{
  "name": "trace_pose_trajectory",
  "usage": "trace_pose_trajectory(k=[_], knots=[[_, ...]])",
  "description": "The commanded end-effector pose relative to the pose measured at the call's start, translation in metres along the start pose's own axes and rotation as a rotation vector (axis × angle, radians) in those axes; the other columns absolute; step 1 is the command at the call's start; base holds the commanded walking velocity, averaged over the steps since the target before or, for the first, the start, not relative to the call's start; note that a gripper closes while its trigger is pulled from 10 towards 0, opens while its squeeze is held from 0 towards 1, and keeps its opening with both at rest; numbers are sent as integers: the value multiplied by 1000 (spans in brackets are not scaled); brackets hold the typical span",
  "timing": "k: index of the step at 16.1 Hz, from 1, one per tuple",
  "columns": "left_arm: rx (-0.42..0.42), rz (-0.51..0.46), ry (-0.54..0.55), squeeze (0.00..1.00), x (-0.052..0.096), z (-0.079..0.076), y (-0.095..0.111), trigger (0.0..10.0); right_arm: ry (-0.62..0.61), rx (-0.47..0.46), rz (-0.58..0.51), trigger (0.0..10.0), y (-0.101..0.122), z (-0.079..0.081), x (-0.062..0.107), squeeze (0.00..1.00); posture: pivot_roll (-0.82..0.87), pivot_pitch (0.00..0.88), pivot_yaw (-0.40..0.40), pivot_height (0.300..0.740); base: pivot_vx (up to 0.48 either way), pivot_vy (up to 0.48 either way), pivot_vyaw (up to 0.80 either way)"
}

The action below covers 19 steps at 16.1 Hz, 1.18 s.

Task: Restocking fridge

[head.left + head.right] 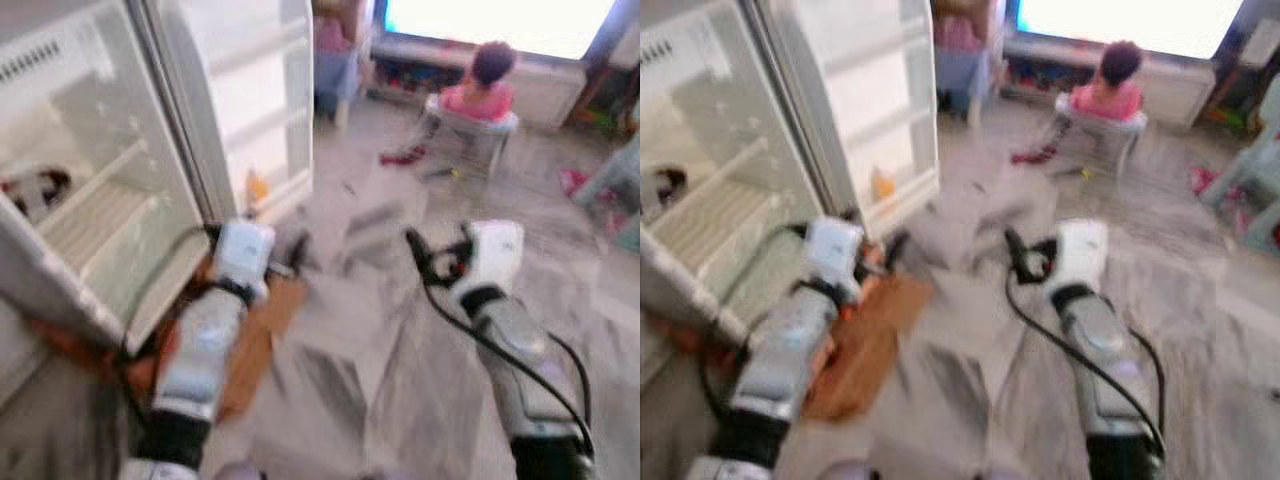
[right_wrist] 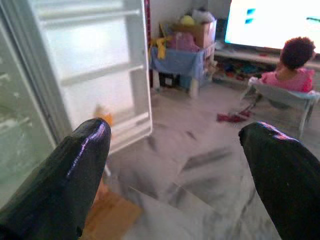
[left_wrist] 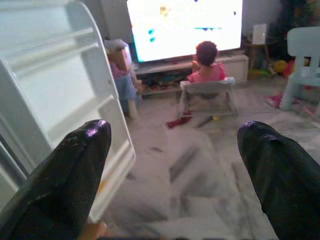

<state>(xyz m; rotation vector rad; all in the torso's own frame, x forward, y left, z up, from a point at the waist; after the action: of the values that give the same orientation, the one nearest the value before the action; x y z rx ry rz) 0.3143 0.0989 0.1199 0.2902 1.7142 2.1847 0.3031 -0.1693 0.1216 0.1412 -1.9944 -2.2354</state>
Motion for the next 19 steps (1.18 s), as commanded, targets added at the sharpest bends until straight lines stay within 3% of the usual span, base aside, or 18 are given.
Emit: trace_pose_trajectory(k=[1,4,7,12,14,19], knots=[[-28,8,47,0,4,13,1,10000,26,-3,-27,10000,8,10,-6,0,135,54,-27,740,480,0,0],[-68,-27,22,0,0,6,17,10000,14,-7,-40,10000,13,11,-13,0,144,59,-37,740,480,0,-533],[-114,-45,29,0,-2,6,28,10000,40,-20,-81,10000,26,26,-26,0,145,81,-39,740,480,0,-800],[-74,59,78,0,11,6,5,10000,8,13,-54,10000,15,32,-20,0,126,83,-36,740,416,-121,-798],[-62,49,55,0,11,-2,4,10000,36,28,-52,10000,11,42,-16,0,105,67,-26,740,308,-366,-788],[-26,56,24,0,5,-9,-3,10000,-1,60,-92,10000,19,34,-21,0,68,21,-13,740,316,-358,-793]])
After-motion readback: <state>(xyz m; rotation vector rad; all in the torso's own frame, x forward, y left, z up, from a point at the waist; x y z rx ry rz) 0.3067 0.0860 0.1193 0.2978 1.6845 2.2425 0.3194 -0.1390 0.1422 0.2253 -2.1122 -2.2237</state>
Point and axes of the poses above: a point about 5 cm out from each wrist's last joint towards the gripper, its own x axis pointing back from the gripper into the wrist, its own y axis along the axis of the wrist's last joint, z = x × y, the point moved 2 cm from there along -x, pointing out of the wrist towards the gripper, and after that the axes turned 4 degrees about -x, right-handed, at the moved point
